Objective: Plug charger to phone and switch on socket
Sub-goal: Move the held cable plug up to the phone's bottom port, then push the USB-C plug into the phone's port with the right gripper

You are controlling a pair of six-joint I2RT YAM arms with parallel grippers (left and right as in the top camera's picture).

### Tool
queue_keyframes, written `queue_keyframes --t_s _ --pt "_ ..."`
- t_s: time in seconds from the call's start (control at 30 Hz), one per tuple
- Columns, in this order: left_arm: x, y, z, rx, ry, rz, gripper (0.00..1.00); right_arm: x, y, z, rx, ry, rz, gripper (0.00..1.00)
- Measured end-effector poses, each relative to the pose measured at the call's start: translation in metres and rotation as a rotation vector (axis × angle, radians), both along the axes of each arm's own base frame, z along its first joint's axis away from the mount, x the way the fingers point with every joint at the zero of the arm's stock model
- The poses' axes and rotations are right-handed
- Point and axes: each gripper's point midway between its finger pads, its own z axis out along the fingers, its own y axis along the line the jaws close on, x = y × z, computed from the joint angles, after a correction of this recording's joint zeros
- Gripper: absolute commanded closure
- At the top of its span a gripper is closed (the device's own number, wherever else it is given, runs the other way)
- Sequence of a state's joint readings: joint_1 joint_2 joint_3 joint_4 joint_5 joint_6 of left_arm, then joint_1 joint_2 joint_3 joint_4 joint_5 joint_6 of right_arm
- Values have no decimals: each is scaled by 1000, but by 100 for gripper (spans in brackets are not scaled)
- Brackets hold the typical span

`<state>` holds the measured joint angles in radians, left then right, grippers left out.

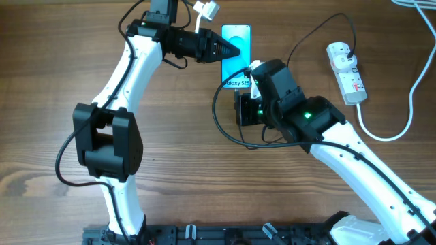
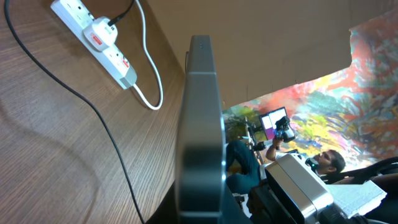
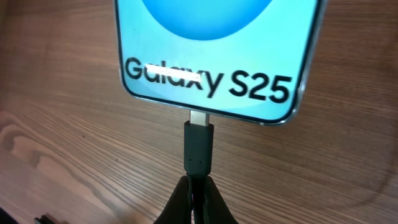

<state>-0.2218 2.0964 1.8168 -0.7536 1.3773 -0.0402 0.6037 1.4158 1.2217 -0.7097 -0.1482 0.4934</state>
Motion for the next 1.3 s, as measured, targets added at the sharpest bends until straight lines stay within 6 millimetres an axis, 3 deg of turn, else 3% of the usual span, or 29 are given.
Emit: queue_keyframes --t_s 1.3 --pt "0 0 0 1 7 2 96 1 -1 0 -11 -10 -8 96"
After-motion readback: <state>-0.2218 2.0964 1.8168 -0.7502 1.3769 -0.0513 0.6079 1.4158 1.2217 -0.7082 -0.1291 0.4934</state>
